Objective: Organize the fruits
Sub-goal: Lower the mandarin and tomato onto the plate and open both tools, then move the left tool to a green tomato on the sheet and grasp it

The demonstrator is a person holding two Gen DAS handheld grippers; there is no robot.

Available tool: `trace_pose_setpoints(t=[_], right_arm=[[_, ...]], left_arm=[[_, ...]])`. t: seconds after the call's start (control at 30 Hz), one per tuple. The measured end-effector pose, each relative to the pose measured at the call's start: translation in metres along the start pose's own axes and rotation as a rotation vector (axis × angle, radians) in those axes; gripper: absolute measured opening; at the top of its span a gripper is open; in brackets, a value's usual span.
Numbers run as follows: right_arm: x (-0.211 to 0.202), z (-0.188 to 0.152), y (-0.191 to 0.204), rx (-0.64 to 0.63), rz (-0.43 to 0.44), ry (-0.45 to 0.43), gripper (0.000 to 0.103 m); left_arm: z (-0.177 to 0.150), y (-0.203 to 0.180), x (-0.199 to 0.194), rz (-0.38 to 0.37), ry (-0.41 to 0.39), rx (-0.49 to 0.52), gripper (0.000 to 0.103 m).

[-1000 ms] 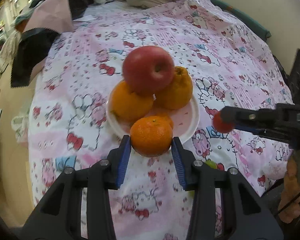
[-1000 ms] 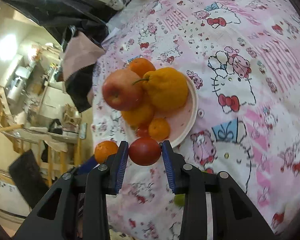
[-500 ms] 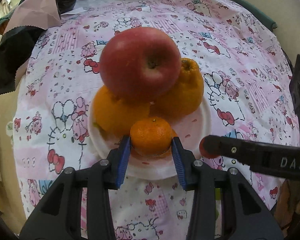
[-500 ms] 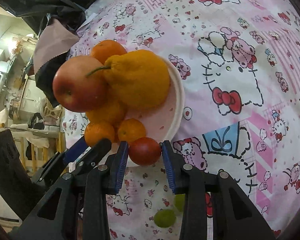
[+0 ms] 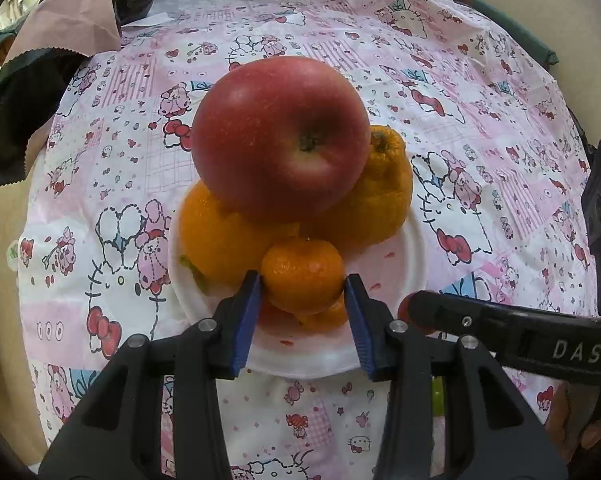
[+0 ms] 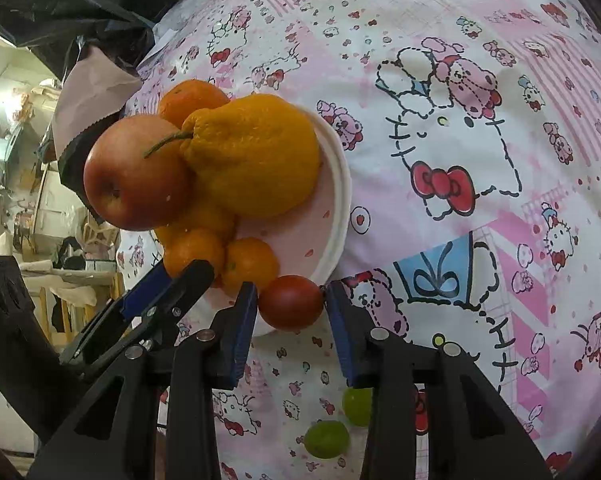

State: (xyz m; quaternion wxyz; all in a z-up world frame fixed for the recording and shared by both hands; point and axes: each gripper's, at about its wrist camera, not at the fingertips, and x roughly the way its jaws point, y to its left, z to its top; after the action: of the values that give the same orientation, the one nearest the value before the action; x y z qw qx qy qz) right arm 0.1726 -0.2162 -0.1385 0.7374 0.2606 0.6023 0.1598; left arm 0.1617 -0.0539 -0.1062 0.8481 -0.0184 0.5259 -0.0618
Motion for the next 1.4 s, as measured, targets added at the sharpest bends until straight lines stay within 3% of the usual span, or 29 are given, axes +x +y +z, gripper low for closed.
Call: trace_pose_setpoints(t=[0.1,0.17,0.3,0.83,1.17,1.4], right_arm=[[-0.001,0.001,-0.003,0.019,0.014,0.000,0.040],[-0.004,0.001,-0.003,0.024,0.023,-0.004,0.050],[-0.009,0.001,-0.002,0.025,0.034,-0.022,0.055],[-0.022,0.003,-0.005,0.051,0.045,-0.058,0.056],[-0.060,-0.006,-0.017,0.113,0.043,-0.121,0.056],[-0.089,-0.017,-0.023,0.134,0.069,-0.166,0.056]], left_arm=[[0.000,0.001,0.000,0.000,0.003,-0.004,0.050],[-0.001,0.001,-0.001,-0.004,0.001,-0.010,0.058],[-0.003,-0.001,-0.002,-0.001,0.005,0.000,0.072],[-0.005,0.002,-0.010,-0.013,0.012,-0.009,0.072],[-0.027,0.023,-0.047,0.016,-0.008,-0.030,0.072],[-0.045,0.042,-0.068,0.009,0.012,-0.131,0.072]])
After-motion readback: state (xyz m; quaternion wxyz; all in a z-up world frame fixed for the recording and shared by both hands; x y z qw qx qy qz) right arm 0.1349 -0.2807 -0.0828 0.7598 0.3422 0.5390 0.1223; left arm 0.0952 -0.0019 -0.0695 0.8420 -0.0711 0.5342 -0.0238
